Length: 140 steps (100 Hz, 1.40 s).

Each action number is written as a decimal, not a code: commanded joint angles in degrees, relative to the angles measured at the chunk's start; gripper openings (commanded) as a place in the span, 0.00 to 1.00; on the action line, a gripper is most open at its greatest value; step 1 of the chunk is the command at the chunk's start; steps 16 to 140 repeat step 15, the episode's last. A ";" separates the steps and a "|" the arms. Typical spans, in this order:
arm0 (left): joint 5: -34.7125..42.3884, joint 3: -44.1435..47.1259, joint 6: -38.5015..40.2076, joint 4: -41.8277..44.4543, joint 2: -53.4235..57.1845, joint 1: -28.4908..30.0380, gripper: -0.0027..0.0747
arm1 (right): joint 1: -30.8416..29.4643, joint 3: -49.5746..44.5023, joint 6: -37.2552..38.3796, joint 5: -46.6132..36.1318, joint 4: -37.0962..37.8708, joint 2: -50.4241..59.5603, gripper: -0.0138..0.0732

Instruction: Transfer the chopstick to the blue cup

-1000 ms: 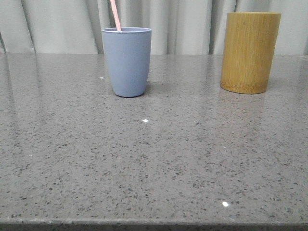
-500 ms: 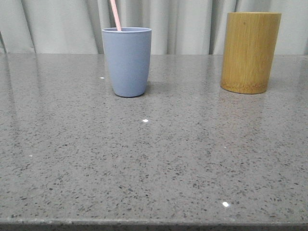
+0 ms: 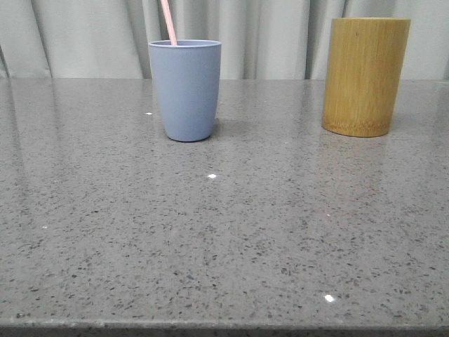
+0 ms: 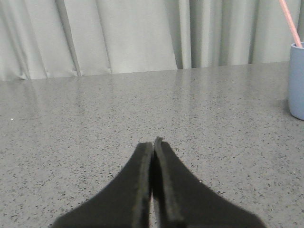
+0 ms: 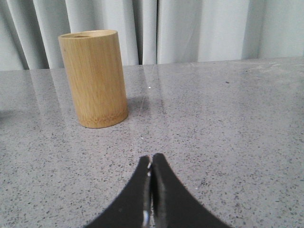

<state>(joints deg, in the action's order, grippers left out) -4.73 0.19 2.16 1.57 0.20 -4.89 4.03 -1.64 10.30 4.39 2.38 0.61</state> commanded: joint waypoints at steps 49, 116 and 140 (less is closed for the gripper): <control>4.73 0.38 0.64 0.06 1.97 0.03 0.01 | -0.32 0.00 -0.61 -4.81 0.03 1.10 0.08; 4.73 0.38 0.64 0.06 1.97 0.03 0.01 | -0.32 0.00 -0.61 -4.81 0.03 1.10 0.08; 4.73 0.38 0.64 0.06 1.97 0.03 0.01 | -0.32 0.00 -0.61 -4.81 0.03 1.10 0.08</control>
